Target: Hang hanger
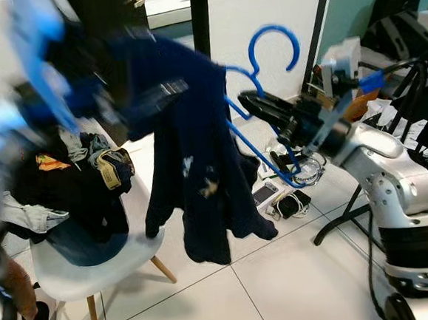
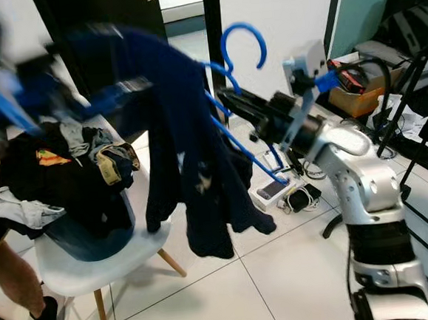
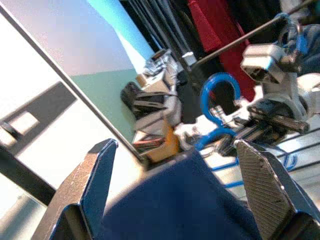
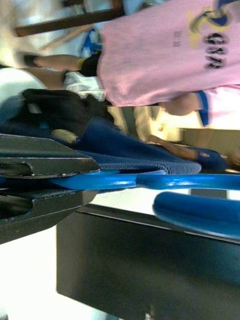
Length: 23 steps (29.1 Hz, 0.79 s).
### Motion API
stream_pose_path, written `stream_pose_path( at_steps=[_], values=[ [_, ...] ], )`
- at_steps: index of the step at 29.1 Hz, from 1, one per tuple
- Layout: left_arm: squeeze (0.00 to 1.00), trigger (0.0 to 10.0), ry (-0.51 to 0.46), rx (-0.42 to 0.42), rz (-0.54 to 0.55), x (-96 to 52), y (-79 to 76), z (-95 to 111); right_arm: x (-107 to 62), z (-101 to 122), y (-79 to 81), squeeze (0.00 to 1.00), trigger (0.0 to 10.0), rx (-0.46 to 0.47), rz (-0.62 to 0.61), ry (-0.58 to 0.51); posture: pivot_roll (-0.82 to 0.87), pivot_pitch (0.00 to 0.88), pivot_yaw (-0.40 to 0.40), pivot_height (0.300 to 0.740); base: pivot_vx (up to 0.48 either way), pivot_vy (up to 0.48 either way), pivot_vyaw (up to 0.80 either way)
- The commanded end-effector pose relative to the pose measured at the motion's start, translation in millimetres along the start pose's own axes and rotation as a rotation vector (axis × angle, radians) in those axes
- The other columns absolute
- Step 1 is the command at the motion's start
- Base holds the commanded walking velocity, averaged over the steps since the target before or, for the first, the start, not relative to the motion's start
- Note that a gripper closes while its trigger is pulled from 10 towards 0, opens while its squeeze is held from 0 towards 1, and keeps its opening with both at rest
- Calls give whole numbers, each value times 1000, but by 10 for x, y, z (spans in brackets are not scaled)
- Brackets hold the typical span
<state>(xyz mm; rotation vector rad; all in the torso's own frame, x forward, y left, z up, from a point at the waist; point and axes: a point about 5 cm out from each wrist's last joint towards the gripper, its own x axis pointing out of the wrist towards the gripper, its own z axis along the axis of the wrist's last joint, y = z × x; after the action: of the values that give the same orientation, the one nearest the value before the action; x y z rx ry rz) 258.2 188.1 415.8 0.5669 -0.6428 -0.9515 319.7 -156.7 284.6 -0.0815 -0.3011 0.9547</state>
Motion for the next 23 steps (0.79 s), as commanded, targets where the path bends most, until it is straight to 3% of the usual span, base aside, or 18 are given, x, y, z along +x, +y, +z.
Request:
stream_pose_path(
  at_steps=[1,3,6,7,8,11,12,16,22,23],
  values=[
    [1000,10000,90,55,-60,-1,35,-41,37,40,66,0,10000,-46,70,-18,53,4,1,740,0,0,0],
    [1000,10000,195,125,-136,10,63,-73,62,29,183,0,10000,-64,167,-11,54,0,5,740,0,0,0],
    [945,10000,254,129,-214,21,44,-112,85,9,260,0,10000,-71,216,0,57,0,10,740,0,0,0],
    [376,10000,300,125,-278,25,26,-151,106,-13,320,0,10000,-76,253,10,58,0,16,740,0,0,0],
    [0,10000,342,119,-344,29,7,-193,124,-32,367,0,10000,-81,282,19,58,0,16,740,0,0,0],
    [0,10000,383,105,-413,40,-13,-257,146,-48,426,0,10000,-89,320,25,58,0,27,740,0,0,0],
    [0,10000,427,90,-502,86,-57,-377,190,-55,527,0,10000,-98,379,22,61,0,36,740,0,0,0],
    [0,10000,450,87,-569,138,-115,-479,233,-48,620,0,10000,-103,424,10,61,0,37,740,0,0,0],
    [0,10000,446,46,-666,193,-179,-554,297,-55,725,0,10000,-112,461,0,60,0,51,740,0,0,0],
    [0,9216,409,-2,-676,212,-193,-545,311,-58,746,0,10000,-113,465,-3,63,0,57,740,0,0,0]
  ],
)
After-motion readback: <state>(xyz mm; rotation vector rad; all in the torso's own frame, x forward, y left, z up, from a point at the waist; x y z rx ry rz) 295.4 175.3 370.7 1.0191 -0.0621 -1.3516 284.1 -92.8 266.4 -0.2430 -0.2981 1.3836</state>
